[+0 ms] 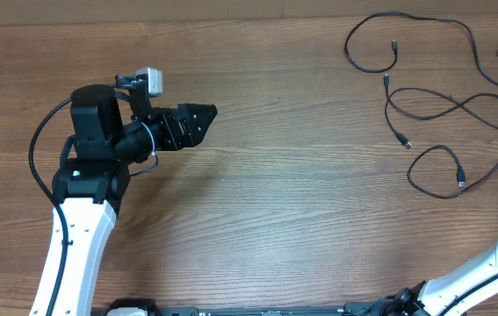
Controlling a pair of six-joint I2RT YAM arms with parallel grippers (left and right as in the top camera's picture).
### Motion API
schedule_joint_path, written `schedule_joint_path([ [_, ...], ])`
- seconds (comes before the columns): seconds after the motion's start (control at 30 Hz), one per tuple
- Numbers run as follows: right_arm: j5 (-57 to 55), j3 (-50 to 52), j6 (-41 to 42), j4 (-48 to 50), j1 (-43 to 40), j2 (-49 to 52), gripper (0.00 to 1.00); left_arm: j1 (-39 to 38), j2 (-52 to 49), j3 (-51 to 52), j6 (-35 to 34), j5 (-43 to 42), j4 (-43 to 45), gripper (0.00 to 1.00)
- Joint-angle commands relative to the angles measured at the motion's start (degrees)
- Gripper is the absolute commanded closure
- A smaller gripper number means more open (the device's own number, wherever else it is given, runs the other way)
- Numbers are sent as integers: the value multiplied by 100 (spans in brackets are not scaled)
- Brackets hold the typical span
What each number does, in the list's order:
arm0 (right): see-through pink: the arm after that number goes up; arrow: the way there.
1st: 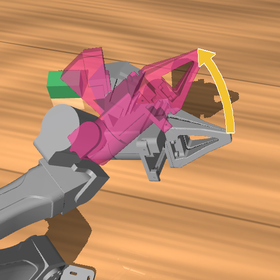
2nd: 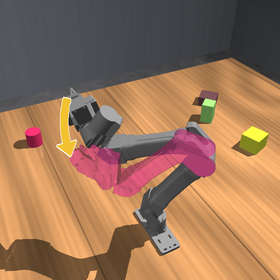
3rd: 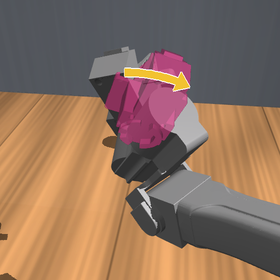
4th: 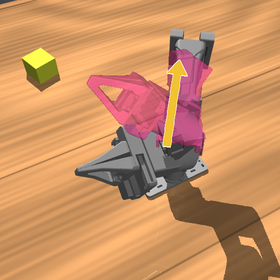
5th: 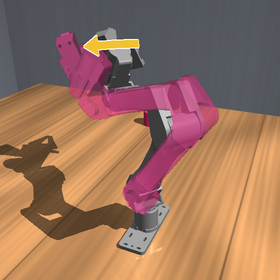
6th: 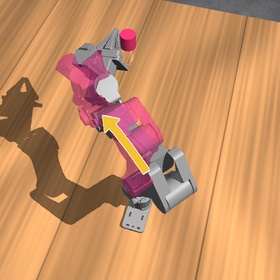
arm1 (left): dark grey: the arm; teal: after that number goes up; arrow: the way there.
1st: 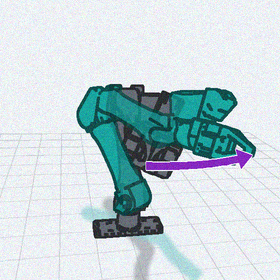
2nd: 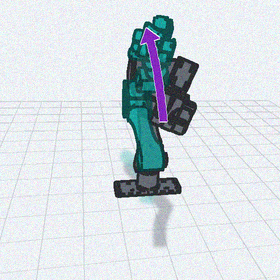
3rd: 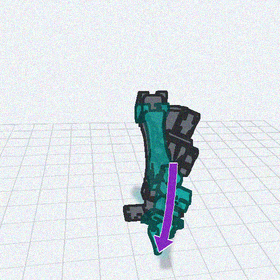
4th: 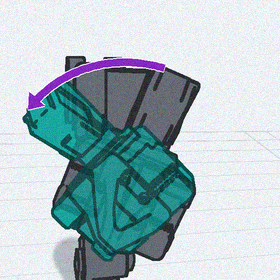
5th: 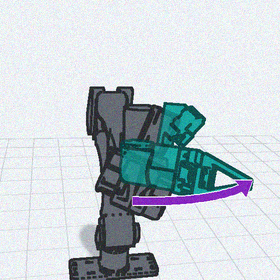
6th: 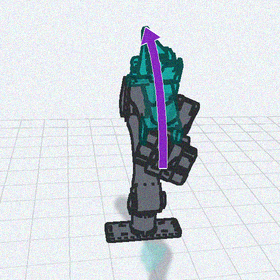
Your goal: Untangle cables
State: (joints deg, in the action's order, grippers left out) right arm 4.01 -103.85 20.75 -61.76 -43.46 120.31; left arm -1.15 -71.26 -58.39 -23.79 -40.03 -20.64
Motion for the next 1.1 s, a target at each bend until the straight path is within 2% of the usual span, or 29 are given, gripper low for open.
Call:
schedule_joint_path([
  [0.0, -116, 85, -15, 42, -20, -55, 96, 0, -26, -103, 111, 20, 9, 0],
  [0.67, -90, 258, -15, 256, 55, -48, 96, 0, -26, -103, 111, 22, 11, 0],
  [1.07, -90, 931, 7, 907, 151, -48, 96, 0, -26, -103, 111, 22, 11, 0],
])
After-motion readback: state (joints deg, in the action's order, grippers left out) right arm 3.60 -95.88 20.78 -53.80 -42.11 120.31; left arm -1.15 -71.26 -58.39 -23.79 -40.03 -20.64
